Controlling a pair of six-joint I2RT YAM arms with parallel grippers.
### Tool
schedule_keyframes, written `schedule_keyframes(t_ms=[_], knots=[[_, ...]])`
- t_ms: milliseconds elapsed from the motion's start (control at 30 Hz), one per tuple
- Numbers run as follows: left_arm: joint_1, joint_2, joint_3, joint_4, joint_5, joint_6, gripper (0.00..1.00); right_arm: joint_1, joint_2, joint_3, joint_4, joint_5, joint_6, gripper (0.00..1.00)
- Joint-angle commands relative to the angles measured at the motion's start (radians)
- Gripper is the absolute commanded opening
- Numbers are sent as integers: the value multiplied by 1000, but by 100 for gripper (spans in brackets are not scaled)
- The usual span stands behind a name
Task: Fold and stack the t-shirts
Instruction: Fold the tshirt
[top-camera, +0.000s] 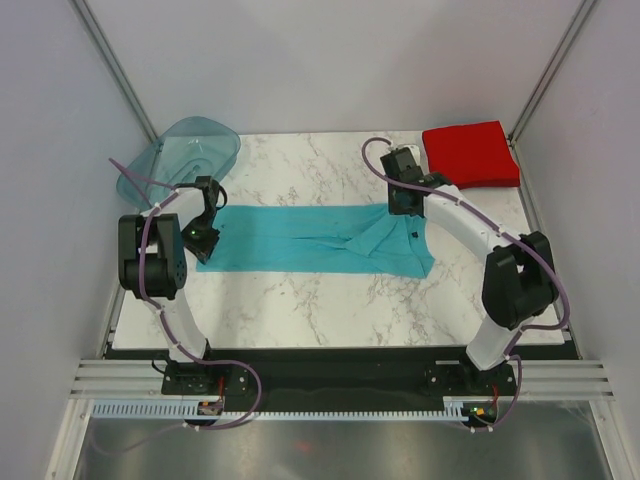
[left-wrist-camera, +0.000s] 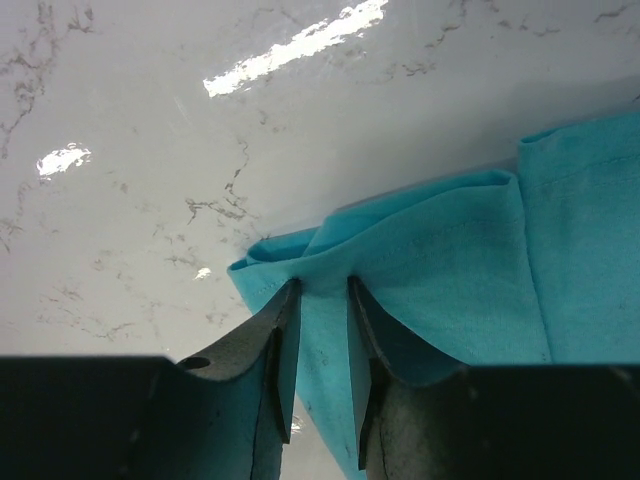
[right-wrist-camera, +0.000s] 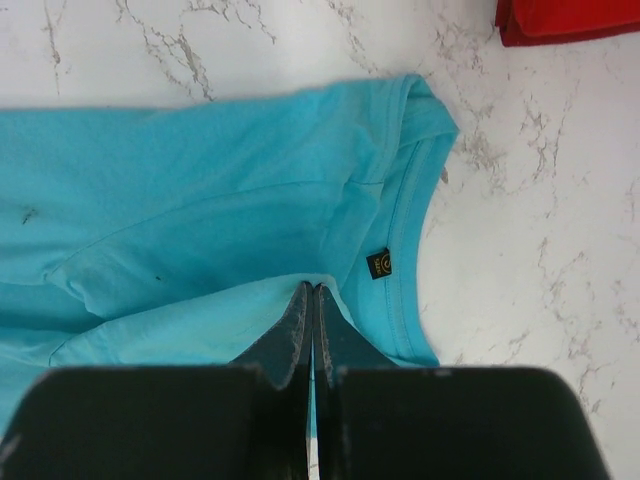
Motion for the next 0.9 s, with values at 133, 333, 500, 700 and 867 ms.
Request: schedule_keyframes(t_ms=[133, 333, 500, 700, 867], knots=[[12, 74, -32, -6, -44, -63, 33, -1, 41, 108, 24, -22, -157, 0], [12, 77, -29, -11, -44, -65, 32, 0, 67, 136, 49, -62, -237, 0], [12, 78, -28, -13, -43, -66, 32, 15, 79, 164, 75, -111, -318, 0], [11, 81, -26, -16, -44, -68, 32, 35, 122, 213, 84, -123, -396, 0], [11, 83, -25, -17, -44, -65, 32, 48, 163, 245, 86, -129, -442, 0]])
